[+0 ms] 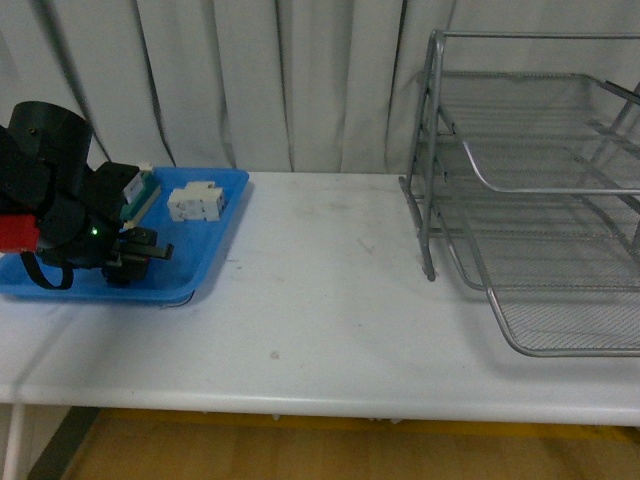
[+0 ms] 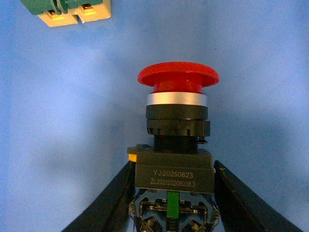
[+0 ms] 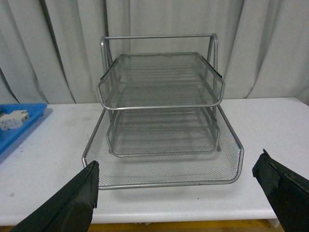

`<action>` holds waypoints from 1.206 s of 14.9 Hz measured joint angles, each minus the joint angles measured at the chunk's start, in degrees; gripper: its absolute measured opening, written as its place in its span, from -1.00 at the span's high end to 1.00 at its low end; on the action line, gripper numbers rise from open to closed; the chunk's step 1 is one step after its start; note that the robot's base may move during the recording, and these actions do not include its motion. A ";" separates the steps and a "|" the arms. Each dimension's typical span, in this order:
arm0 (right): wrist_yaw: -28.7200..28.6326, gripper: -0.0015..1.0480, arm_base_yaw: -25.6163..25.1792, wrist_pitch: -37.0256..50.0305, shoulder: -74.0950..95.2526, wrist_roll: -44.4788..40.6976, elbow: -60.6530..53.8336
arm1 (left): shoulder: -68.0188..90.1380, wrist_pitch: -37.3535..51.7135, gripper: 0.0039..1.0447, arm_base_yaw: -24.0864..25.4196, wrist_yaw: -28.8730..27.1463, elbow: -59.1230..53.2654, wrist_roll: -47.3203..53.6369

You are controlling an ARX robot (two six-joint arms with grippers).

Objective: Place button on rack with both arms

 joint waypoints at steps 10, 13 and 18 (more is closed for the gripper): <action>-0.02 -0.87 0.00 0.00 0.00 0.00 0.00 | -28.61 6.78 0.31 -2.54 6.03 -18.03 -2.73; 0.00 -0.87 0.00 0.00 0.00 0.00 0.00 | -44.72 8.13 0.31 -3.78 6.80 -35.74 -1.51; 0.00 -0.87 0.00 0.00 0.00 0.00 0.00 | -55.84 10.08 0.31 -4.61 6.03 -49.33 -1.68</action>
